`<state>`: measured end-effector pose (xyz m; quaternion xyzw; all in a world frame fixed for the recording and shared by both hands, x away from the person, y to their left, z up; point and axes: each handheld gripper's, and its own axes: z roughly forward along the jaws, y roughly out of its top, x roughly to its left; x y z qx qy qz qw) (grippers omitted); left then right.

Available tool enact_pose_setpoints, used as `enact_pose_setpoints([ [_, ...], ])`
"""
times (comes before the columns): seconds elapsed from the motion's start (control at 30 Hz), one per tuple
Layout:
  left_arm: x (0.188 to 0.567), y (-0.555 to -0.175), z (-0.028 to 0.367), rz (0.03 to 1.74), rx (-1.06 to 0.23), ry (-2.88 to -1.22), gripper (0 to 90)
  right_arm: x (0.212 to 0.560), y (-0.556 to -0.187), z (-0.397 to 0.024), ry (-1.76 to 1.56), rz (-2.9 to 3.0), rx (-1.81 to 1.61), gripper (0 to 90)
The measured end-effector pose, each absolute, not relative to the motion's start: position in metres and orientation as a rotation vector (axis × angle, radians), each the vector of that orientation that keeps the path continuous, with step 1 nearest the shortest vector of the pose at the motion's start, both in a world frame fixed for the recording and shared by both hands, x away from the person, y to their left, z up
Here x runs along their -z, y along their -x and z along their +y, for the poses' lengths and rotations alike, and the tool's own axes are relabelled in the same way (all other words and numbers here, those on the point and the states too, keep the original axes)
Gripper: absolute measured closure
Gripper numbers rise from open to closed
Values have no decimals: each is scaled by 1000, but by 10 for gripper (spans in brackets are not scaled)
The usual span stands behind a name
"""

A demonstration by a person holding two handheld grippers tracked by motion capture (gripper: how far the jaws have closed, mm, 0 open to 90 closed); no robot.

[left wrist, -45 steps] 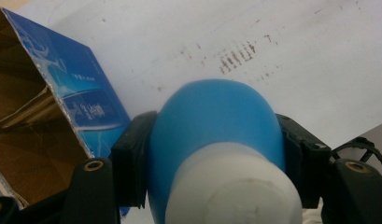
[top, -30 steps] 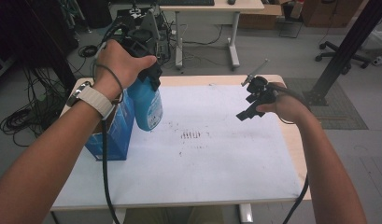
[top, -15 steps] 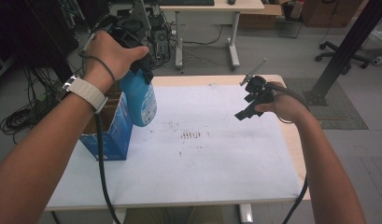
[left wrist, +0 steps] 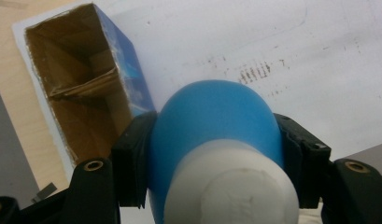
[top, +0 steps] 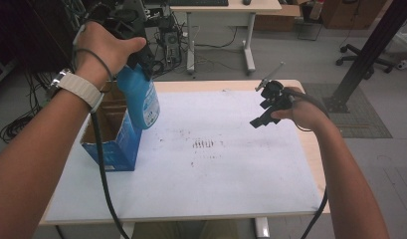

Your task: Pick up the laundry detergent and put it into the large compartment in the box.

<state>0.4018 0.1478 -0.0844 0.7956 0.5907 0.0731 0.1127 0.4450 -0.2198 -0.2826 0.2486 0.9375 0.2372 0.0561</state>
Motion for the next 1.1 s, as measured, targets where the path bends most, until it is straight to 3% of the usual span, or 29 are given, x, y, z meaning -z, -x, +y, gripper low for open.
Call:
enact_pose_setpoints([
  [1.1, 57, -398, 188, 1838, -258, -2222, 373, 282, -446, -215, -742, 2850, -719, 108],
])
